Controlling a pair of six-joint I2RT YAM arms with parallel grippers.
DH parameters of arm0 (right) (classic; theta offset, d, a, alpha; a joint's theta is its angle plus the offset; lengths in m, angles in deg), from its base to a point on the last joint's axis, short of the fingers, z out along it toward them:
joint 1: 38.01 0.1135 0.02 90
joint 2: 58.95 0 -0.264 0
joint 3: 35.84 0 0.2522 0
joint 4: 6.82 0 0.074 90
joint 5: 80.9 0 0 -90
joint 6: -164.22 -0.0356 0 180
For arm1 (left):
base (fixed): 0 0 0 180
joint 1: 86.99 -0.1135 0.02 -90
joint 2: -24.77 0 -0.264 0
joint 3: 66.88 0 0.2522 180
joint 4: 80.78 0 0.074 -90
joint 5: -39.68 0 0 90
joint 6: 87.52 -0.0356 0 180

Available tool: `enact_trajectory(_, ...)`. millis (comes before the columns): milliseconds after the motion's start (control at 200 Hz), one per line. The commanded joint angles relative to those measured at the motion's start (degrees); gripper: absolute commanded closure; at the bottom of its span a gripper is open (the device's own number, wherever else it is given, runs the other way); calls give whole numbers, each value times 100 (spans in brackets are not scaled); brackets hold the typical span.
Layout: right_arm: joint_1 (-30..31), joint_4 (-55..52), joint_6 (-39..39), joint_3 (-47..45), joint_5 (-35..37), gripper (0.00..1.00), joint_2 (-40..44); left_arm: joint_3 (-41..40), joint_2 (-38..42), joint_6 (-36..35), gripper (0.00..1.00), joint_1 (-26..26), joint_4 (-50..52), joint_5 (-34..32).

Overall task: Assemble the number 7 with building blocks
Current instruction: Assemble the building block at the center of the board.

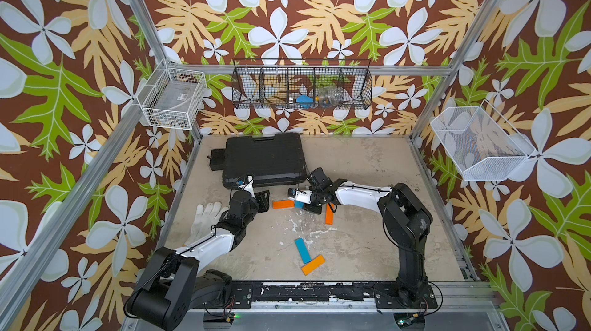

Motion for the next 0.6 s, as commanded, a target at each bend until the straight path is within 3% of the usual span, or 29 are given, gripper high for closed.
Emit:
enact_trajectory(0, -104, -927, 221, -25, 707, 71, -104, 79, -109, -48, 57, -13, -16, 6)
enact_trajectory(140, -132, -1298, 343, 261, 428, 65, -292, 270, -489, 20, 57, -22, 98, 144)
enact_trajectory(290, -132, -1376, 352, 408, 379, 67, -512, 436, -821, 43, 58, -23, 170, 319)
enact_trajectory(596, 60, -1291, 238, 231, 235, 65, -581, 395, -744, 43, 58, -48, 136, 300)
